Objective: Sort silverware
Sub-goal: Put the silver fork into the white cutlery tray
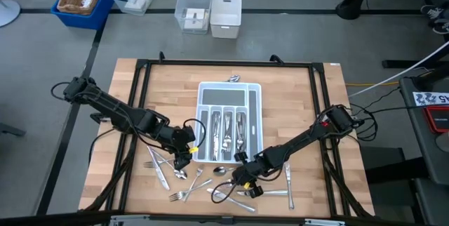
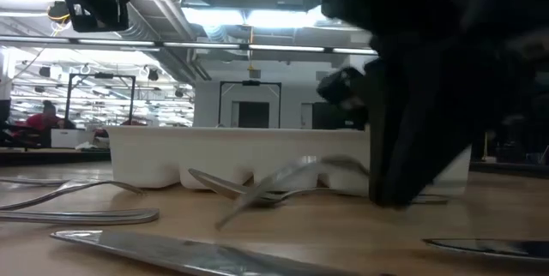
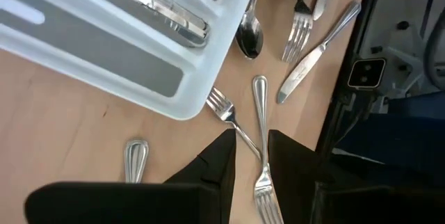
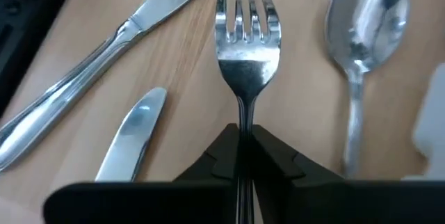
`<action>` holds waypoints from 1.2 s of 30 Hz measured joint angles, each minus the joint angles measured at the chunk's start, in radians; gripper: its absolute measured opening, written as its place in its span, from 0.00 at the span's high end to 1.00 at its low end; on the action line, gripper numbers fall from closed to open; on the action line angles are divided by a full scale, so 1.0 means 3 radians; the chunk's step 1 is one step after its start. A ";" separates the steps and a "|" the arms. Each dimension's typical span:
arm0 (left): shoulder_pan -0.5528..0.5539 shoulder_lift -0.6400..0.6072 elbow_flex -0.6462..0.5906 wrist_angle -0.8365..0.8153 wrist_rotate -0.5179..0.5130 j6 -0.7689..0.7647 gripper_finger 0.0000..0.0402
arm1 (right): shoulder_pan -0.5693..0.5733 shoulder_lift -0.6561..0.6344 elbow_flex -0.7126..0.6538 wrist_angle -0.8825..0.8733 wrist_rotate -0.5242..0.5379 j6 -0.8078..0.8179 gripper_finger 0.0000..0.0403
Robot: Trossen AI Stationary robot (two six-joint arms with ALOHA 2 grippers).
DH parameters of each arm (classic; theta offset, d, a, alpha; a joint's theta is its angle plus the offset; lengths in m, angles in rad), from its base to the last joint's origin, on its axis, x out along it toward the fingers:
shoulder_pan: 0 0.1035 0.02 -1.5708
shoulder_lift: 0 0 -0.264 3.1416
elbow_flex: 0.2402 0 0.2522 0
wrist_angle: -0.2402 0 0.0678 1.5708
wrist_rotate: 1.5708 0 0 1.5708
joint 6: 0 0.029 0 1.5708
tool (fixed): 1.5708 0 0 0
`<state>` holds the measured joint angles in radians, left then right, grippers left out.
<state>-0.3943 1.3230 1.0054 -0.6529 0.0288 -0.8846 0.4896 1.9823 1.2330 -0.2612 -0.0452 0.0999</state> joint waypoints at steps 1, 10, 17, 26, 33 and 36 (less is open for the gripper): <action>0.0000 0.0000 0.0000 -0.0001 0.0000 0.0019 0.82 | 0.0001 0.0000 0.0086 -0.0147 0.0000 0.0000 0.91; 0.0001 0.0000 0.0000 -0.0006 -0.0053 0.0354 0.82 | 0.0001 -0.0005 0.1006 -0.1542 -0.0002 -0.0226 0.96; 0.0000 0.0000 0.0000 -0.0006 -0.0133 0.0477 0.82 | -0.0022 -0.0016 0.1613 -0.2149 0.0266 -0.1432 0.94; 0.0001 0.0000 0.0000 -0.0005 -0.0348 0.0368 0.82 | -0.0370 -0.0019 0.1650 -0.2359 0.0809 -0.2922 0.94; 0.0001 0.0000 0.0000 -0.0005 -0.0516 0.0150 0.82 | -0.0788 -0.0006 0.1635 -0.2372 0.0799 -0.3825 0.95; 0.0001 0.0000 0.0000 -0.0005 -0.0561 0.0074 0.82 | -0.0955 0.0004 0.1612 -0.2387 0.0732 -0.4162 0.95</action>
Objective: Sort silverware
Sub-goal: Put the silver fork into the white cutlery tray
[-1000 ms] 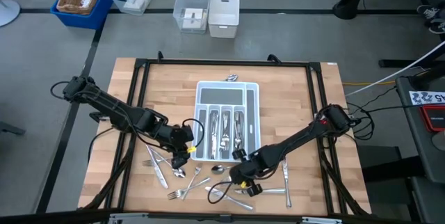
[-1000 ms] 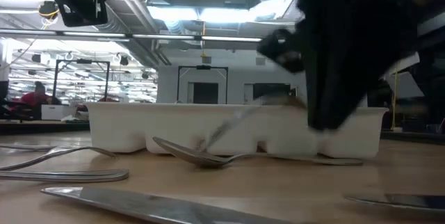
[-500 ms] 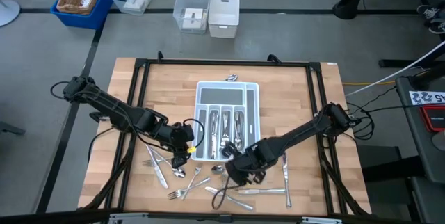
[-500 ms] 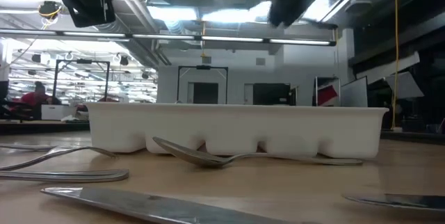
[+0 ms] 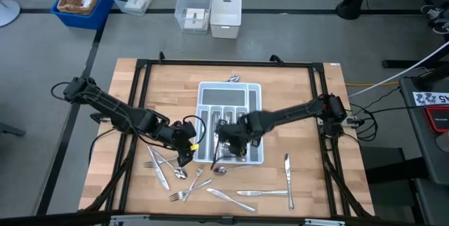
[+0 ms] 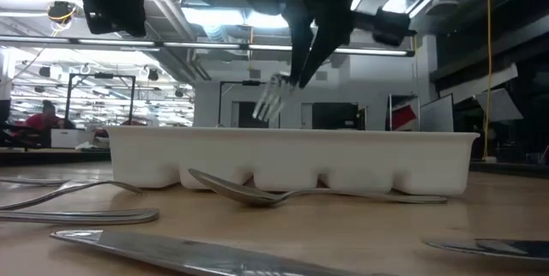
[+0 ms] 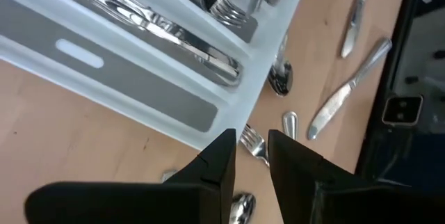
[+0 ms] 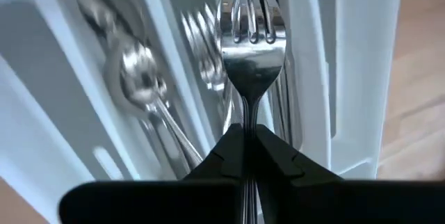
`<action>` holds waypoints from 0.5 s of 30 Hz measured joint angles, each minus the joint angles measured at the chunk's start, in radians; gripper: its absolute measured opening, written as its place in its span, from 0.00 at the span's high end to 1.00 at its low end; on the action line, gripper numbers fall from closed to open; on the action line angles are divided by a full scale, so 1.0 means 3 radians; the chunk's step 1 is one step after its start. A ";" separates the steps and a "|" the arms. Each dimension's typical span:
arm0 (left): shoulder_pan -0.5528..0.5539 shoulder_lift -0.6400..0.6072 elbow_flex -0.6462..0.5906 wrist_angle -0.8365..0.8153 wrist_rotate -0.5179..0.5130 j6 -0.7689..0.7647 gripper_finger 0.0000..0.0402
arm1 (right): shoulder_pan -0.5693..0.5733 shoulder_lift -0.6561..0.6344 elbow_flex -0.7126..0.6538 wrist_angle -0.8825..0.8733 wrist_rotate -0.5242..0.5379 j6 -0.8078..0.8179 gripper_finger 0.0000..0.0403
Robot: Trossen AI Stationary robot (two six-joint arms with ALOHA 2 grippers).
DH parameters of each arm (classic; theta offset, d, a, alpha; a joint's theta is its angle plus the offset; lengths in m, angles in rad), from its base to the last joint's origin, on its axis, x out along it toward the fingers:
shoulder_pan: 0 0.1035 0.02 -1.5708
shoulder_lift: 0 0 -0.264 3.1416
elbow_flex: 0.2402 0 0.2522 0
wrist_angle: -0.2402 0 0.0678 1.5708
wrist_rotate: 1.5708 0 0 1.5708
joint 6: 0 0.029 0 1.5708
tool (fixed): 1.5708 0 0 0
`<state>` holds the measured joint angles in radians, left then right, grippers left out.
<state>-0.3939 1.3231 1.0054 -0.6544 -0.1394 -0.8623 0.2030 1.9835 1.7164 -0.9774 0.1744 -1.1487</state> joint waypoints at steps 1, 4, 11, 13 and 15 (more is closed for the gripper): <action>-0.0001 0.0000 0.0000 0.0001 -0.0033 -0.0009 0.82 | -0.0056 0.0000 0.0000 0.0011 -0.0045 -0.0117 0.95; 0.0000 0.0000 0.0001 0.0001 -0.0125 -0.0038 0.82 | -0.0190 0.0000 0.0000 0.0021 -0.0249 -0.0343 0.95; 0.0000 0.0000 0.0000 0.0001 -0.0253 -0.0242 0.82 | -0.0295 0.0000 -0.0090 0.0026 -0.0734 -0.0668 0.95; 0.0000 0.0000 0.0001 0.0001 -0.0285 -0.0273 0.82 | -0.0283 0.0000 -0.0167 0.0098 -0.0772 -0.0802 0.95; -0.0001 0.0000 0.0000 0.0001 -0.0335 -0.0282 0.82 | -0.0283 0.0000 -0.0278 0.0219 -0.0827 -0.0872 0.95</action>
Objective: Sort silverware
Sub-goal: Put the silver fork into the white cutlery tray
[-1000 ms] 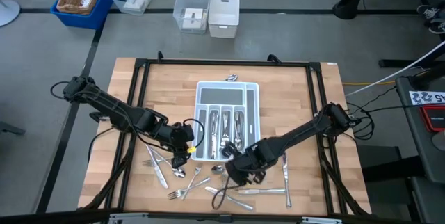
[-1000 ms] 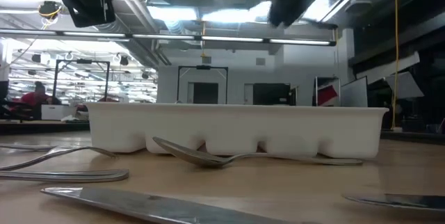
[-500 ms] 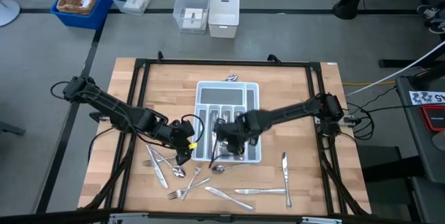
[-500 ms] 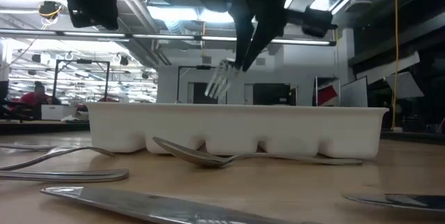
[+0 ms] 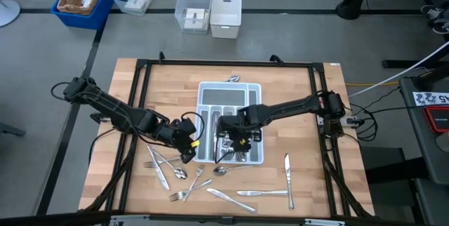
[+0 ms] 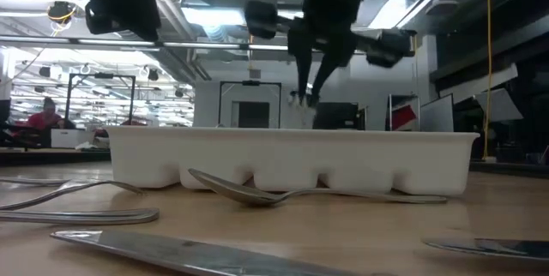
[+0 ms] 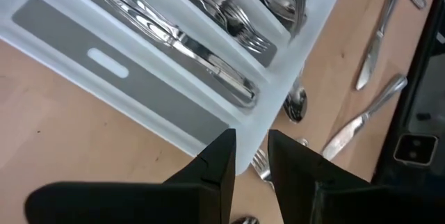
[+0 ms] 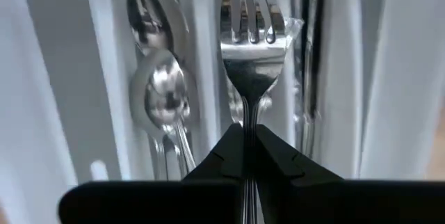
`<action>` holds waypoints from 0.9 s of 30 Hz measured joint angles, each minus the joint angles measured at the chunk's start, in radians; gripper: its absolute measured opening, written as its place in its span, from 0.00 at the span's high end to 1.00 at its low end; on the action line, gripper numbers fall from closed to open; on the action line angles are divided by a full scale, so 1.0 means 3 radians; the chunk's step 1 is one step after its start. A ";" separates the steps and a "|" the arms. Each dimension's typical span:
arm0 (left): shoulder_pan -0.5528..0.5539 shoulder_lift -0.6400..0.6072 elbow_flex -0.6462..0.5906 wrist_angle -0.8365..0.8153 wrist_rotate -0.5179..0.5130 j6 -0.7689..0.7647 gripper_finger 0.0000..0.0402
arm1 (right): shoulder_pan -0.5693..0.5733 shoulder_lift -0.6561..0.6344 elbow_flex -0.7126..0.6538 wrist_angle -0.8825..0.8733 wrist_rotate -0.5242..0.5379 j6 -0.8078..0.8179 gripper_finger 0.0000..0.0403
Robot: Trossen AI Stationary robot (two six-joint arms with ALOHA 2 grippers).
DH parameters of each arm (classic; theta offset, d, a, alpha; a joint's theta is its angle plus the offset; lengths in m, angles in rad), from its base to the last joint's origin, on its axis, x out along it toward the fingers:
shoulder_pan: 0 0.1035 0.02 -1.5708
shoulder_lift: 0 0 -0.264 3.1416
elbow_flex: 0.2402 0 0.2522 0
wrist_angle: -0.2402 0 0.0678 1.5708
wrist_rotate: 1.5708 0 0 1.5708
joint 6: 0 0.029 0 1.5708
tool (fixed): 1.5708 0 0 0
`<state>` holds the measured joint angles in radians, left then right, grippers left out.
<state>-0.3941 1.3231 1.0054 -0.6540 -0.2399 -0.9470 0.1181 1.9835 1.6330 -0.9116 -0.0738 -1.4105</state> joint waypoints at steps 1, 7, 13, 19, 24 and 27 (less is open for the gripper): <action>0.0000 0.0000 0.0000 -0.0001 -0.0034 -0.0001 0.82 | 0.0000 0.0000 -0.0061 0.0096 -0.0005 -0.0020 0.95; 0.0001 0.0000 0.0001 -0.0001 -0.0192 -0.0080 0.82 | -0.0011 0.0000 -0.0183 0.0516 0.0058 -0.0070 0.95; 0.0001 0.0000 0.0000 0.0000 -0.0199 -0.0093 0.82 | -0.0082 0.0038 -0.0183 0.0509 -0.0063 -0.0266 0.95; 0.0000 0.0000 0.0000 0.0007 -0.0200 -0.0121 0.82 | -0.0188 0.0205 -0.0187 0.0544 -0.0101 -0.0303 0.95; 0.0001 0.0000 0.0000 0.0003 -0.0200 -0.0120 0.82 | -0.0227 0.0330 -0.0183 0.0568 -0.0065 -0.0301 0.95; 0.0001 0.0000 0.0000 0.0001 -0.0200 -0.0118 0.82 | -0.0224 0.0365 -0.0185 0.0590 0.0039 -0.0296 0.91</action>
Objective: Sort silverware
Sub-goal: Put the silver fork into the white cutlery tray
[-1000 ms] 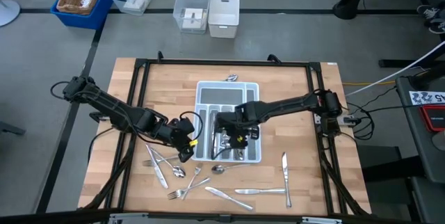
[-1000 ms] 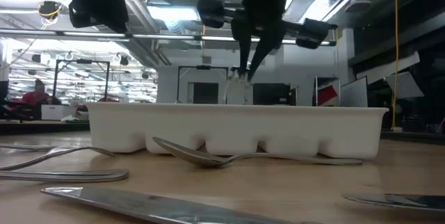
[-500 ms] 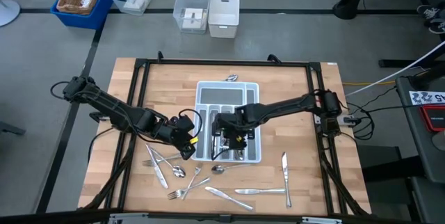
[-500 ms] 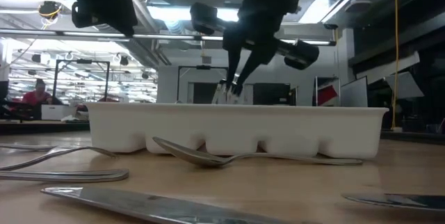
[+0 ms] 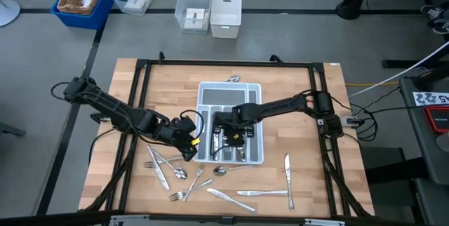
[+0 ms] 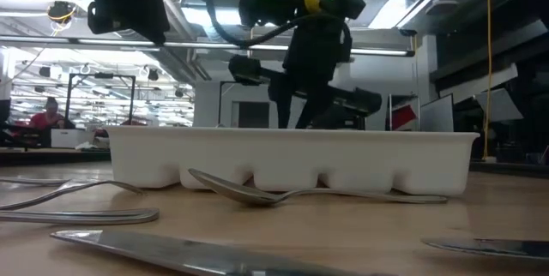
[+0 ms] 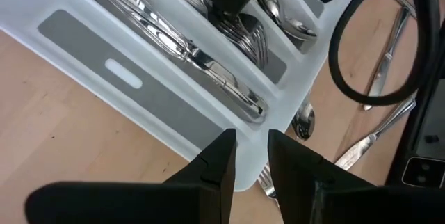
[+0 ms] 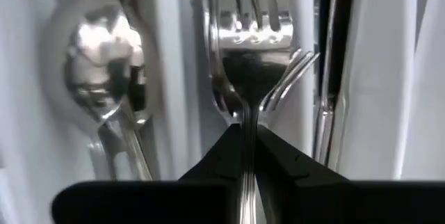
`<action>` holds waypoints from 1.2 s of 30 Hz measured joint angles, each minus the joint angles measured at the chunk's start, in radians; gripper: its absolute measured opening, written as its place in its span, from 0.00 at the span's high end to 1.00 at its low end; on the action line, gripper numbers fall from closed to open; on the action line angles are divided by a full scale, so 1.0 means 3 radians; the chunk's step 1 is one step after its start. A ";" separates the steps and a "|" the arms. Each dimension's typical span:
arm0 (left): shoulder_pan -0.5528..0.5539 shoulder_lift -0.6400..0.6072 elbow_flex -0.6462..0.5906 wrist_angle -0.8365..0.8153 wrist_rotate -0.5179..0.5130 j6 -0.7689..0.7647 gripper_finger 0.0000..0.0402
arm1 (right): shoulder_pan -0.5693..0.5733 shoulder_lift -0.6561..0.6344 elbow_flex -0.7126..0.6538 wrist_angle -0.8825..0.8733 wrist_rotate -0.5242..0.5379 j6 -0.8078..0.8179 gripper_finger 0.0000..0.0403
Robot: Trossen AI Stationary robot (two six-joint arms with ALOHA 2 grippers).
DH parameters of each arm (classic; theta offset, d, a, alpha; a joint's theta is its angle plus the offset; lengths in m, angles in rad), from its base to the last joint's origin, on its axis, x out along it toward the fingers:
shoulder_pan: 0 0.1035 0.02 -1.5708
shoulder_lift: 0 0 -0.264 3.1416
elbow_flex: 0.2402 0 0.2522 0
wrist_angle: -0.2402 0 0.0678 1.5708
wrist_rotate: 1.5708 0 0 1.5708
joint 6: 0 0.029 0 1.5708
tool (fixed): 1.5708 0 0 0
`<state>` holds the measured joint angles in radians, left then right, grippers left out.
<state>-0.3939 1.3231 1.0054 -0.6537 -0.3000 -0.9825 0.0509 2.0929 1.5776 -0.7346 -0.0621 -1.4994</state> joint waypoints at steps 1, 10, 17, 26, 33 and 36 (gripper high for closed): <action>-0.0001 0.0000 0.0000 0.0000 0.0000 0.0003 0.82 | 0.0000 0.0008 0.0000 0.0034 0.0030 -0.0001 0.90; -0.0001 0.0000 0.0000 -0.0038 0.0001 0.0071 0.82 | 0.0003 0.0015 -0.0001 0.0131 0.0184 0.0004 0.78; -0.0021 0.0000 0.0000 -0.0055 0.0023 0.0209 0.82 | 0.0006 0.0015 -0.0001 0.0007 0.0408 0.0191 0.76; -0.0047 0.0000 0.0000 -0.0053 0.0305 0.0258 0.82 | 0.0161 0.0005 0.0008 -0.0141 0.0372 0.0790 0.76; -0.0182 -0.0001 0.0000 0.0075 0.0648 0.0438 0.82 | 0.0357 -0.0086 0.0097 -0.0122 0.0300 0.1501 0.76; -0.0314 -0.0001 0.0000 0.0209 0.0739 0.0442 0.82 | 0.0434 -0.0086 0.0272 -0.0226 0.0306 0.1948 0.76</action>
<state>-0.4881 1.3228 1.0054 -0.5910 -0.0783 -0.8499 0.1810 2.0670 1.6593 -0.8025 0.0298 -0.9150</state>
